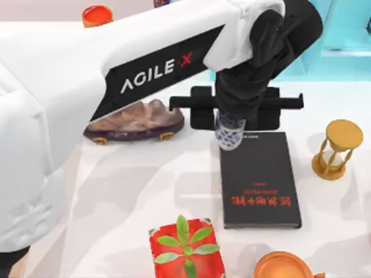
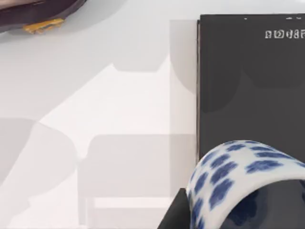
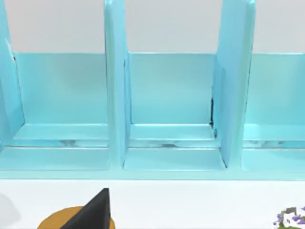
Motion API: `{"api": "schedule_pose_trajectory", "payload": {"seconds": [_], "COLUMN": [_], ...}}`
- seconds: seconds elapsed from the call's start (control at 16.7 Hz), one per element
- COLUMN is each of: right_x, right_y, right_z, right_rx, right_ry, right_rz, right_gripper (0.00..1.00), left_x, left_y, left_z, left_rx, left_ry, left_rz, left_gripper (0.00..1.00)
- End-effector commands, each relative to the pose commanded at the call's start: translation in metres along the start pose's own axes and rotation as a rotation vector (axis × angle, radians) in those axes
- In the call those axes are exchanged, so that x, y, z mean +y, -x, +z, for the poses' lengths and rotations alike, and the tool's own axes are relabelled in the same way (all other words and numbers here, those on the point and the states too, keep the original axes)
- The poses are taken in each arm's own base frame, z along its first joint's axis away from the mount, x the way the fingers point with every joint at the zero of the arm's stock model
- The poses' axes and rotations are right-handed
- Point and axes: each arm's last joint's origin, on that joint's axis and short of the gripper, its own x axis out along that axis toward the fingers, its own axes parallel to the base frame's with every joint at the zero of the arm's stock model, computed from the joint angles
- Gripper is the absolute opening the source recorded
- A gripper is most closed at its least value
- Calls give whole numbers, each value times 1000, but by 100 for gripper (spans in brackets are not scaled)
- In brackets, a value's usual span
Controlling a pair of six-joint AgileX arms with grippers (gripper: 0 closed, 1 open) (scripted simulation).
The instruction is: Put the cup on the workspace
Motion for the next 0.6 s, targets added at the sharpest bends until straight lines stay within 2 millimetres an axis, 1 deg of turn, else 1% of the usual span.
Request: {"api": "schedule_pose_trajectory", "payload": {"seconds": [0.18, 0.3, 0.42, 0.6], "right_x": [0, 0, 0, 0], "right_y": [0, 0, 0, 0], "right_z": [0, 0, 0, 0], "right_rx": [0, 0, 0, 0], "right_ry": [0, 0, 0, 0], "right_rz": [0, 0, 0, 0], "right_gripper": [100, 100, 100, 100], "left_x": [24, 37, 41, 39], "left_y": [7, 9, 10, 8], "left_z": [-4, -4, -3, -4], "left_rx": [3, -3, -6, -2], "left_ry": [-1, 2, 4, -3], "left_rz": [5, 0, -2, 2], "left_gripper": [0, 0, 0, 0]}}
